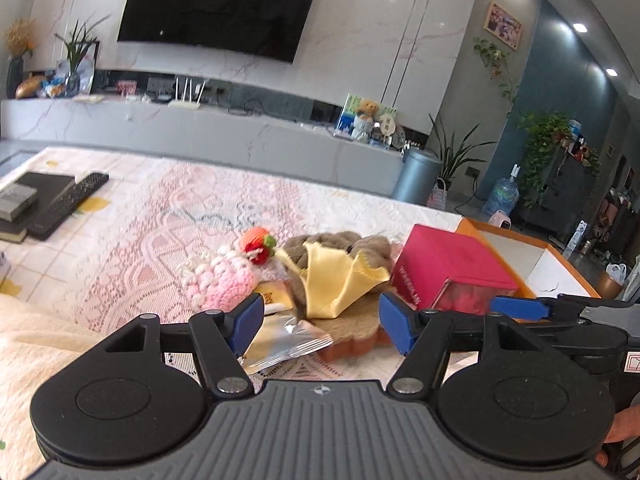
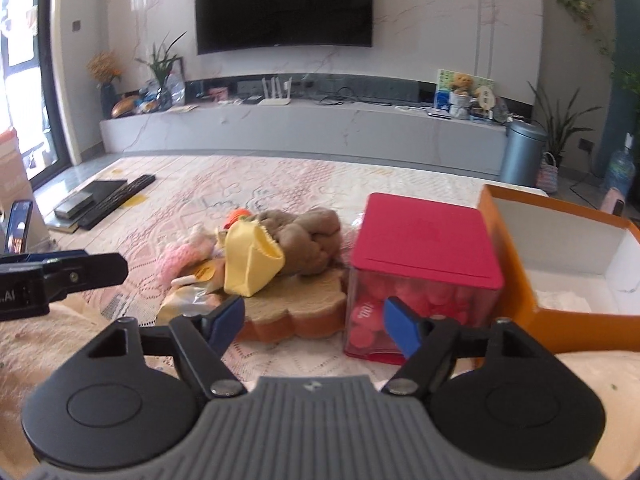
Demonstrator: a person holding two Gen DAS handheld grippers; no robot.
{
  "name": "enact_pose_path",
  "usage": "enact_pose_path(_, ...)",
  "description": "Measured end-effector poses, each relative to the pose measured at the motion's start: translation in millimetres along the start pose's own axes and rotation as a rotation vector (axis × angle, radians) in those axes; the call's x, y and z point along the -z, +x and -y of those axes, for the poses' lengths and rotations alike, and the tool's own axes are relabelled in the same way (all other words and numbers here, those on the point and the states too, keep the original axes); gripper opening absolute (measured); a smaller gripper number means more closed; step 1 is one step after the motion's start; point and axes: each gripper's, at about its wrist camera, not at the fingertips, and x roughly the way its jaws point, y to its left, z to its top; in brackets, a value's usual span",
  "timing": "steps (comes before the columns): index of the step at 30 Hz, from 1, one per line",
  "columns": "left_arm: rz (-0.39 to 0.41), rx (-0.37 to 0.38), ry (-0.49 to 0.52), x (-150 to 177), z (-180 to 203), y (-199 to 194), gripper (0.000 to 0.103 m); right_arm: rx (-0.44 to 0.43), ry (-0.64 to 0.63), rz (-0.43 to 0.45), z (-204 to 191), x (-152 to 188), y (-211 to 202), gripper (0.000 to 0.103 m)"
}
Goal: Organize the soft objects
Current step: 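Grasp the yellow cloth with the right tool while the left grasps the pink crocheted item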
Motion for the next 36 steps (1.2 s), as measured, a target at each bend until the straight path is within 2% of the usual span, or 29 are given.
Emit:
enact_pose_path(3,-0.043,-0.017,-0.015,1.1,-9.6,9.1,0.075,-0.028,-0.015,-0.029,-4.9,-5.9,16.3,0.059)
enact_pose_path(15,-0.076,-0.091,-0.091,-20.8,-40.5,40.8,0.072,-0.106,-0.163,-0.016,-37.8,-39.6,85.4,0.059)
enact_pose_path(20,-0.085,-0.09,-0.111,-18.7,-45.1,45.9,0.069,-0.12,-0.199,-0.045,-46.8,-40.6,115.0,0.057)
enact_pose_path(26,-0.122,-0.095,-0.093,-17.3,-42.0,55.1,0.069,-0.141,-0.207,-0.096,-49.0,-26.0,136.3,0.044)
enact_pose_path(30,-0.149,-0.125,-0.109,-18.1,-43.4,62.8,0.069,-0.141,-0.179,-0.117,-42.5,-24.7,145.0,0.018)
enact_pose_path(32,-0.15,-0.143,-0.119,-20.3,-44.4,67.4,0.071,-0.155,-0.16,-0.115,-38.3,-25.1,144.0,0.011)
enact_pose_path(36,-0.171,-0.169,-0.112,-25.8,-45.1,90.8,0.074,-0.169,-0.125,-0.113,-33.0,-24.0,141.9,0.009)
